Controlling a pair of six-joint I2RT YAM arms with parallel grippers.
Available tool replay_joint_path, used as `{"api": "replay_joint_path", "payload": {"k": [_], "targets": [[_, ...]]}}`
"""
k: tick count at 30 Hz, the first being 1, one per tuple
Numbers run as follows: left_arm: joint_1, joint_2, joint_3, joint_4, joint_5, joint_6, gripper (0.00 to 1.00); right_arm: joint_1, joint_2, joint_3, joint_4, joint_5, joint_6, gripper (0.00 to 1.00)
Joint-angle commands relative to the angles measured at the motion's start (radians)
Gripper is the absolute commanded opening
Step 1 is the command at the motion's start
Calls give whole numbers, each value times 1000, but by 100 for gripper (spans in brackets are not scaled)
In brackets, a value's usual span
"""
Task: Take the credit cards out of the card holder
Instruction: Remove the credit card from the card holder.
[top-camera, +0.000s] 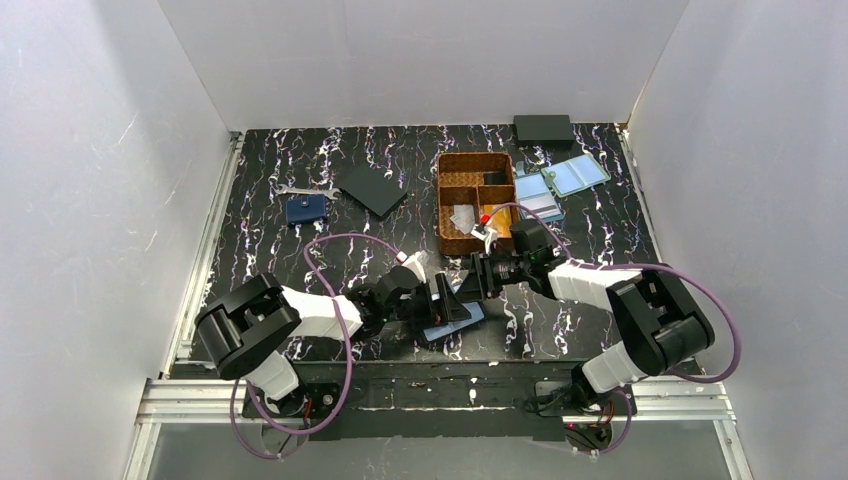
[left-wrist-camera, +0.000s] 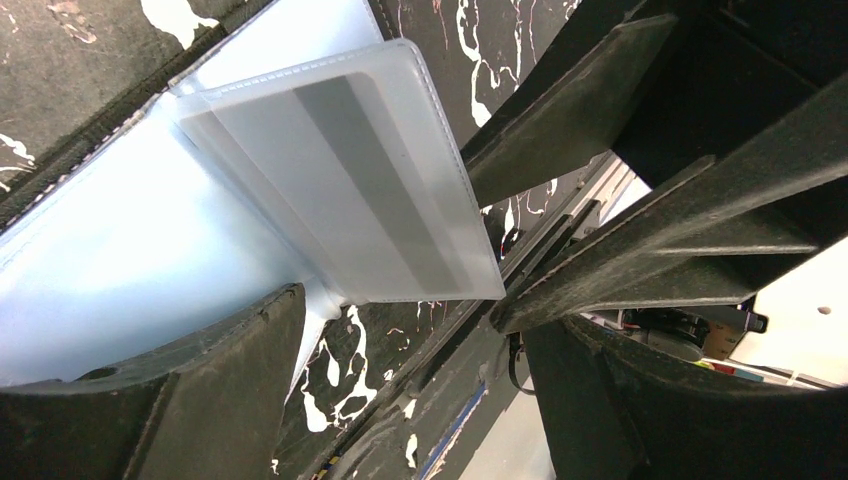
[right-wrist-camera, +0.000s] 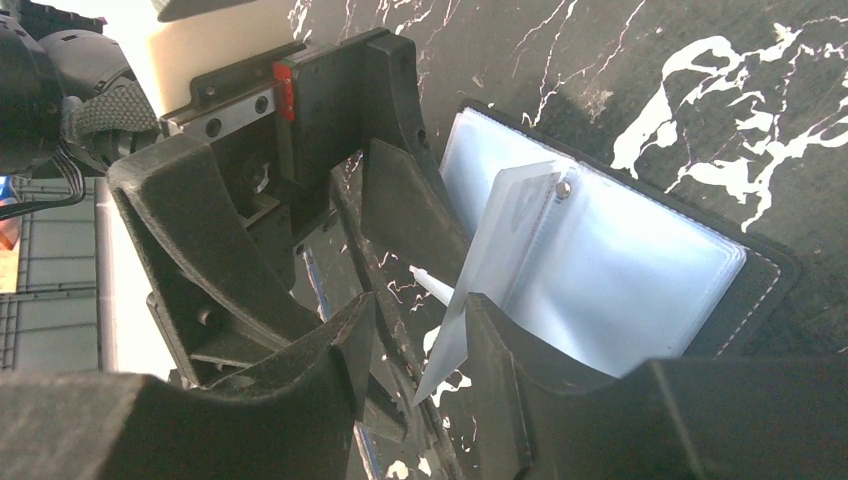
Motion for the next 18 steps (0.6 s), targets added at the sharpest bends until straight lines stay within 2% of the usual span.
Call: {"api": "replay_joint_path", "payload": {"k": [1, 6, 18], "targets": [[20, -10, -24, -93, -59, 19, 79, 15, 50, 27, -49, -101, -10, 48], [20, -22, -27, -88, -65, 20, 79, 40, 46, 2, 75, -214, 102, 45], [21, -40, -46, -83, -88, 4, 76, 90, 52, 10, 103, -283, 136, 47]]}}
